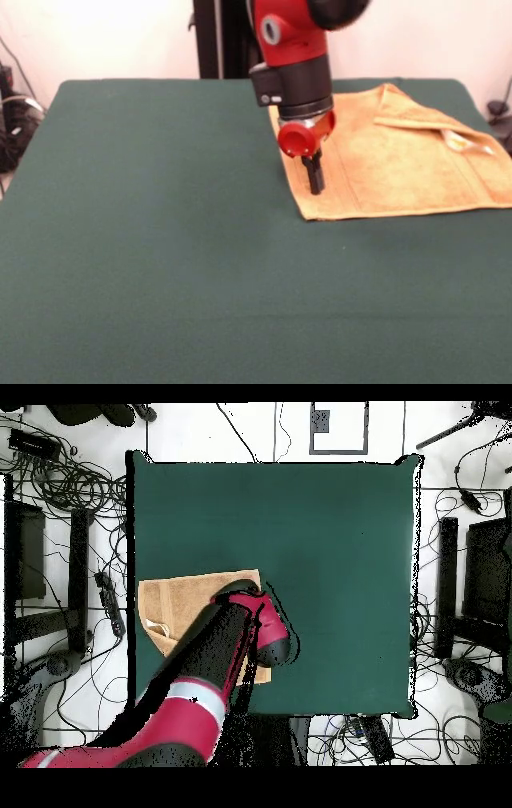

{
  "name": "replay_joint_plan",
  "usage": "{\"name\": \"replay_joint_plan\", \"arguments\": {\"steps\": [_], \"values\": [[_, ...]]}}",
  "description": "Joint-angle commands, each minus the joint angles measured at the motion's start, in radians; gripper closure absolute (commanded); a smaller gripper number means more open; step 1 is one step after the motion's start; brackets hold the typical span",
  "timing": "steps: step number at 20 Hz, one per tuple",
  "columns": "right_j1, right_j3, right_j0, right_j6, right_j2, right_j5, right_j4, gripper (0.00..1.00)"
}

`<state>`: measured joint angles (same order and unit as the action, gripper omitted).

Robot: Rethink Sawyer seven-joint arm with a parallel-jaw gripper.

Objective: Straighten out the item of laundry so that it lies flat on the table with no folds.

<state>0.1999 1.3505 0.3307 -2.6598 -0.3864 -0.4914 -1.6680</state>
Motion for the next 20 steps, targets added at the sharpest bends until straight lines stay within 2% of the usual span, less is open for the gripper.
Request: {"name": "replay_joint_plan", "arguments": {"steps": [1,5,7,12,20], "values": [[-0.334,-0.273,0.096,-0.560,0.059,0.150,-0.080,1.00],[-0.301,-0.243,0.040,-0.404,0.081,0.143,0.004,1.00],[-0.295,-0.241,0.023,-0.360,0.080,0.139,0.025,1.00],[-0.346,-0.289,0.039,-0.391,0.026,0.150,0.018,1.00],[-0.394,-0.339,0.034,-0.353,-0.032,0.177,0.066,1.00]]}}
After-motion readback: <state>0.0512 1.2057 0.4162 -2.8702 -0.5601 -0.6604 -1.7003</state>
